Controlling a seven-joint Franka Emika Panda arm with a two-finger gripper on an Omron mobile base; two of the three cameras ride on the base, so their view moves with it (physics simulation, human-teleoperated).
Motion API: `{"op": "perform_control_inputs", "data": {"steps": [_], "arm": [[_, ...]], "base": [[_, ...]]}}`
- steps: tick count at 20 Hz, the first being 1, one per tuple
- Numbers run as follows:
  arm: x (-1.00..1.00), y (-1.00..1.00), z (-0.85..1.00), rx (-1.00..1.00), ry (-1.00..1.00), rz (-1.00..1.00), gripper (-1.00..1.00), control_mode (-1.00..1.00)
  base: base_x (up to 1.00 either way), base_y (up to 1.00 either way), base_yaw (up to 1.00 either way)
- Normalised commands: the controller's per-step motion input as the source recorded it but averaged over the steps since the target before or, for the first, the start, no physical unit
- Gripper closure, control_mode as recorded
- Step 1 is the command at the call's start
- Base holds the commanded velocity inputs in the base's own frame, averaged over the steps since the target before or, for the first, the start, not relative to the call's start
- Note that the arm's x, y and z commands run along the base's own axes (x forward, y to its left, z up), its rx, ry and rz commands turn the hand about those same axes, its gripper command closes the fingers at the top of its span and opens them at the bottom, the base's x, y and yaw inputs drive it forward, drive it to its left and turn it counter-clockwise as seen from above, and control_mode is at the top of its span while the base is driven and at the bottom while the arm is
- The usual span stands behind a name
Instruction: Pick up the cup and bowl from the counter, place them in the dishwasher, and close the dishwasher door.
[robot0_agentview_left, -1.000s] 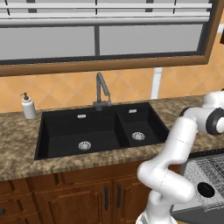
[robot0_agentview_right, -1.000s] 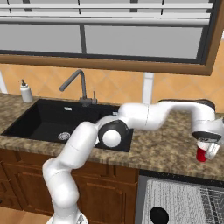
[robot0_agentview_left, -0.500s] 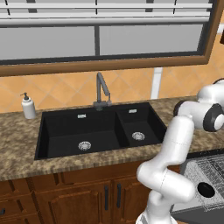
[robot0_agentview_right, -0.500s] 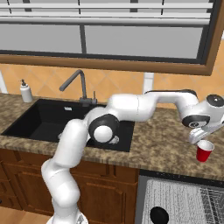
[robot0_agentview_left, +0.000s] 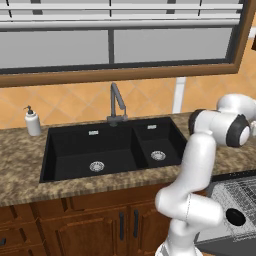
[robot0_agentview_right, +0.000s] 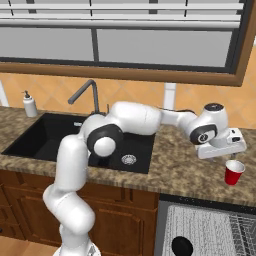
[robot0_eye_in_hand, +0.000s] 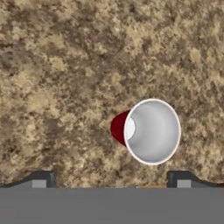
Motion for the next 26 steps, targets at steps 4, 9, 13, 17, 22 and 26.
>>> {"op": "perform_control_inputs", "data": {"steps": [4,9,13,17,22,26], "arm": [[0.06,-0.22,0.0,0.02,0.03,-0.02,-1.0,-1.0],[0.12,-0.3,-0.07,0.17,-0.05,0.0,-1.0,-1.0],[0.14,-0.22,-0.05,0.0,0.0,0.0,-1.0,-1.0],[0.16,-0.33,0.0,0.02,0.0,0.01,-1.0,-1.0],[0.05,-0.27,-0.2,0.0,0.0,0.02,-1.0,-1.0],[0.0,0.02,-0.36,0.0,0.04,0.0,-1.0,-1.0]], "base": [[0.0,0.0,0.0],[0.0,0.0,0.0],[0.0,0.0,0.0],[0.0,0.0,0.0],[0.0,0.0,0.0],[0.0,0.0,0.0]]}}
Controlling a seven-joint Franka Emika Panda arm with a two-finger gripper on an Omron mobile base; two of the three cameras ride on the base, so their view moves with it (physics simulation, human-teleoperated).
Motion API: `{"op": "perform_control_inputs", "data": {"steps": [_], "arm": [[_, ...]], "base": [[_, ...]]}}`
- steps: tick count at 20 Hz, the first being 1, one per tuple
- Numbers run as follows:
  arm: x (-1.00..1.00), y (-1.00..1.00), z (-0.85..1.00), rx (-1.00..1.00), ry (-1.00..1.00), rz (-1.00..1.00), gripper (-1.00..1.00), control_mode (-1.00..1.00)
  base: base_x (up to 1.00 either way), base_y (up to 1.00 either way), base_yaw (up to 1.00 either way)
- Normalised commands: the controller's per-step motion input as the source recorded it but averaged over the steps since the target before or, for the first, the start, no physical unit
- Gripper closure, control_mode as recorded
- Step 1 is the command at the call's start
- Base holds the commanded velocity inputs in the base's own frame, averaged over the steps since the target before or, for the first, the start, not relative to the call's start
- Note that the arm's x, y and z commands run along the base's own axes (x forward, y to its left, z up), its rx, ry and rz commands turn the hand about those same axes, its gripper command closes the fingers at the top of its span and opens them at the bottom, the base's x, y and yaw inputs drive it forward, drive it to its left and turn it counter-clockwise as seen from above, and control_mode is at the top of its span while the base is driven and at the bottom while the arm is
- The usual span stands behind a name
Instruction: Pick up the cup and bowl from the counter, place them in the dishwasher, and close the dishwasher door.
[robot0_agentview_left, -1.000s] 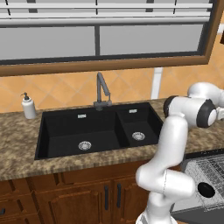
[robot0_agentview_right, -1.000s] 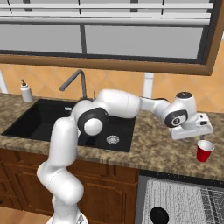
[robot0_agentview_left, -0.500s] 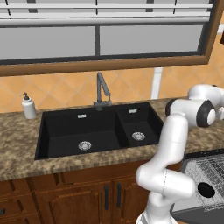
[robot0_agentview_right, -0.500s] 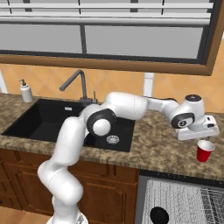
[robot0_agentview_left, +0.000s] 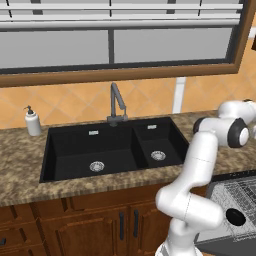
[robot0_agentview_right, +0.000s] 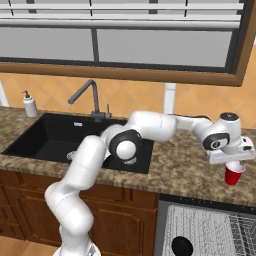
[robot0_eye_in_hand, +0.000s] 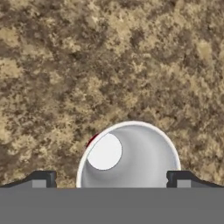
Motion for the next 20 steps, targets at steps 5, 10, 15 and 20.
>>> {"op": "perform_control_inputs", "data": {"steps": [5,10,15,20], "arm": [[0.0,0.04,-0.34,0.0,0.03,0.0,-1.0,-1.0],[0.04,0.0,-0.29,0.0,0.0,0.0,-1.0,-1.0],[0.0,0.0,-0.11,0.01,0.0,0.0,-1.0,-1.0],[0.0,0.04,-0.11,0.0,0.0,0.01,1.0,-1.0]], "base": [[0.0,0.0,0.0],[0.0,0.0,0.0],[0.0,0.0,0.0],[0.0,0.0,0.0]]}}
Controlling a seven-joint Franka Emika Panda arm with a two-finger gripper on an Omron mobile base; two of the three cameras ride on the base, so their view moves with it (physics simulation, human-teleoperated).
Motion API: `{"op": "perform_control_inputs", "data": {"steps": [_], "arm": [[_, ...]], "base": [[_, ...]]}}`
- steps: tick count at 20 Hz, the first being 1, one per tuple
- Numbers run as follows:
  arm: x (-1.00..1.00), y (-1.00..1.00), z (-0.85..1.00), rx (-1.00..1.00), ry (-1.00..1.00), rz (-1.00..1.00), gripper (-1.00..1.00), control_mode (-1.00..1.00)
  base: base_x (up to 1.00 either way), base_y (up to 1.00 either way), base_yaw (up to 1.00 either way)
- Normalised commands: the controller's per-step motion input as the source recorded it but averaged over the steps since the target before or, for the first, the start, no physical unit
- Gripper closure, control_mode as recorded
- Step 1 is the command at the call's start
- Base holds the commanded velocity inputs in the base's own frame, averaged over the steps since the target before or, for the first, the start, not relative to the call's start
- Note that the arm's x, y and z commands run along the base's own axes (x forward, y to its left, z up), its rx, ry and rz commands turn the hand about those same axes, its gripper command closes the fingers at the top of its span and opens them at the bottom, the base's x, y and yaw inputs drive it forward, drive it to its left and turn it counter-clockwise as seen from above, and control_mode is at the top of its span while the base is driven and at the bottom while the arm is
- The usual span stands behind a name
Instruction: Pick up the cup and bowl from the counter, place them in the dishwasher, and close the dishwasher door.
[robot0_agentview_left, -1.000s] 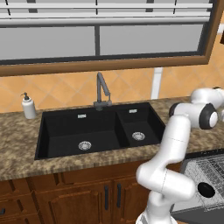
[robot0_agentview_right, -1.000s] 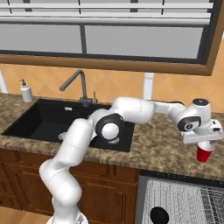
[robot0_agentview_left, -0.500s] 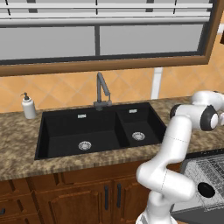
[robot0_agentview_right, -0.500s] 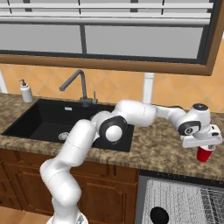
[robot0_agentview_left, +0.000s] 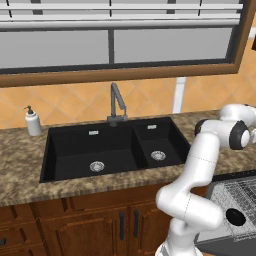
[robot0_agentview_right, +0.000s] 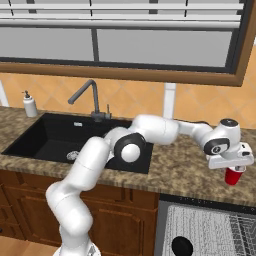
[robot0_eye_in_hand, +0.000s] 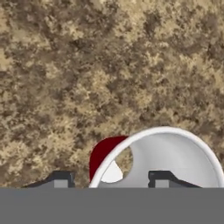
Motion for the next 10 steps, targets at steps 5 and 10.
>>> {"op": "perform_control_inputs", "data": {"steps": [5,10], "arm": [[-0.44,0.13,0.0,0.0,0.0,0.0,1.0,-1.0],[-0.99,0.11,0.26,0.01,0.0,-0.01,1.0,-1.0]], "base": [[0.0,0.0,0.0],[0.0,0.0,0.0]]}}
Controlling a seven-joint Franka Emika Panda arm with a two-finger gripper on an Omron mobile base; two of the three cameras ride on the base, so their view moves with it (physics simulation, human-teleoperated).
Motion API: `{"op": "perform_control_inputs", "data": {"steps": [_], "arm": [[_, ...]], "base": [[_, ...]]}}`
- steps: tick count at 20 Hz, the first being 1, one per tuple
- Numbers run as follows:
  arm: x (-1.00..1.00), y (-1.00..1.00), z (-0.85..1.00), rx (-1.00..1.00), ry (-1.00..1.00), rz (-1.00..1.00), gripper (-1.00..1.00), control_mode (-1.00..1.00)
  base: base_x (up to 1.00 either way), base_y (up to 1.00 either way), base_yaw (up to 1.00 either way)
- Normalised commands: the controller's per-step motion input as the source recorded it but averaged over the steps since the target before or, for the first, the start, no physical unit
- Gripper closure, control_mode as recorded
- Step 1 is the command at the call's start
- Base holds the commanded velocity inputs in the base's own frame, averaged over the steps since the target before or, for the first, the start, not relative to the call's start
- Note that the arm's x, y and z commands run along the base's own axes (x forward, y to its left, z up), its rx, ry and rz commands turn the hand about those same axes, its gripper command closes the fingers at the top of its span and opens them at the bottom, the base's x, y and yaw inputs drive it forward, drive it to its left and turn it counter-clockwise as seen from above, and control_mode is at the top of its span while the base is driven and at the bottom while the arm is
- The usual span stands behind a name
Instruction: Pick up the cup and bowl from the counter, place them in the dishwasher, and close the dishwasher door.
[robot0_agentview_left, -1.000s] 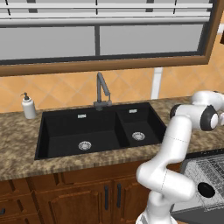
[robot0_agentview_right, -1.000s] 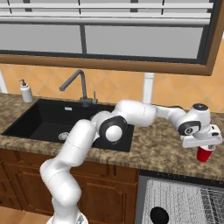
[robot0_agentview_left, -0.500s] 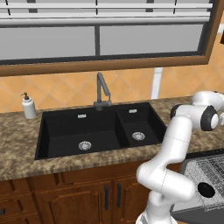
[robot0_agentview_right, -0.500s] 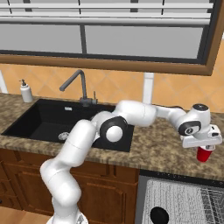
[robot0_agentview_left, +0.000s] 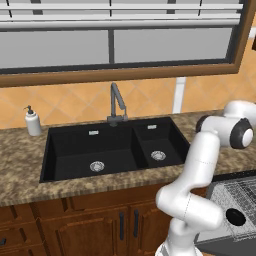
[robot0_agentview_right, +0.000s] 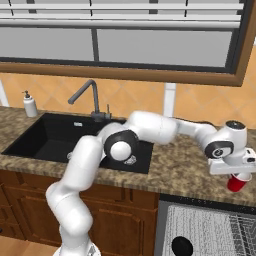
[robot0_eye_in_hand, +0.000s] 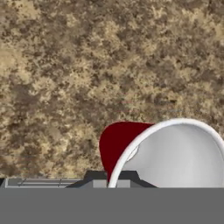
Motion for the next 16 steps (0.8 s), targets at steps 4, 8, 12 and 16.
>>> {"op": "perform_control_inputs", "data": {"steps": [4,8,12,16], "arm": [[-1.0,0.0,0.1,0.1,-0.04,-0.01,1.0,-1.0],[-0.96,0.0,-0.36,0.26,-0.01,0.01,1.0,-1.0],[-0.7,0.0,-0.49,0.28,-0.16,0.09,1.0,-1.0],[-0.44,0.0,-0.32,0.33,-0.33,0.09,1.0,-1.0]], "base": [[0.0,0.0,0.0],[0.0,0.0,0.0],[0.0,0.0,0.0],[0.0,0.0,0.0]]}}
